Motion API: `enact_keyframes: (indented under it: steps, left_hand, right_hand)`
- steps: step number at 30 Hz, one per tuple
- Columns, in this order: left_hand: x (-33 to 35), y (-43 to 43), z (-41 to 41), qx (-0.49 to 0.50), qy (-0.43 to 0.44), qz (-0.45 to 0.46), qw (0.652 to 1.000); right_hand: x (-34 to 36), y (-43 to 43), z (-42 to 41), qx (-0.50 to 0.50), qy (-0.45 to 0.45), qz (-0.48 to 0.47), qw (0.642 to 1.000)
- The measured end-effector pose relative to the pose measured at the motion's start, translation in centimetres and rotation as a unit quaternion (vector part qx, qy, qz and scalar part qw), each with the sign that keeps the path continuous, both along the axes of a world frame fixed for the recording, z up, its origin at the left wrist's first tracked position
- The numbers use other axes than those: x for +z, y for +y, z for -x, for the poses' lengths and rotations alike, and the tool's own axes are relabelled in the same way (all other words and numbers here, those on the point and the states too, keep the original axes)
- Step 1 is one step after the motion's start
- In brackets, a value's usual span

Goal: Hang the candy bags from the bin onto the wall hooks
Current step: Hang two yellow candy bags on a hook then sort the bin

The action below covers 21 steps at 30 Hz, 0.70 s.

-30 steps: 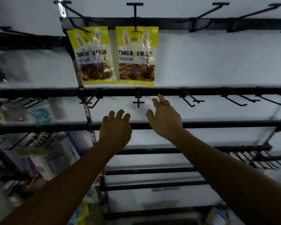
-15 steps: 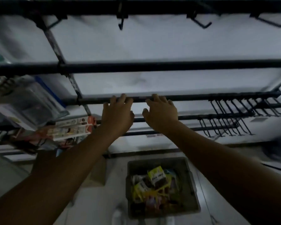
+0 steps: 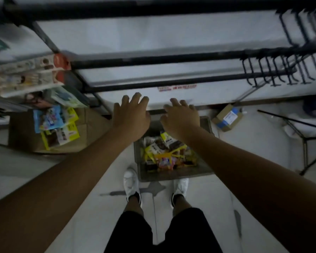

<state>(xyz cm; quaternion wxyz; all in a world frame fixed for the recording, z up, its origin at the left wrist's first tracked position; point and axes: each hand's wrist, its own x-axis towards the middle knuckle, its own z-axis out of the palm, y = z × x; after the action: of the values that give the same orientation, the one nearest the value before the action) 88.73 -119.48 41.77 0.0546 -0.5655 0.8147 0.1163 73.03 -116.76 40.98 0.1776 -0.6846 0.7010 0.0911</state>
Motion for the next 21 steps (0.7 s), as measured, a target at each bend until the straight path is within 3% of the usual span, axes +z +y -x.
enact_keyframes:
  steps: [6,21]
  left_hand:
    - [-10.9,1.9,0.9,-0.010,0.005,-0.063,0.998]
    - [-37.8,6.5,1.0,-0.011,-0.005,-0.189,0.982]
  right_hand:
    - [-11.1,2.5,1.0,-0.013,-0.021,-0.087,0.996]
    - [-37.8,8.7,3.6,-0.068,-0.062,-0.186,0.978]
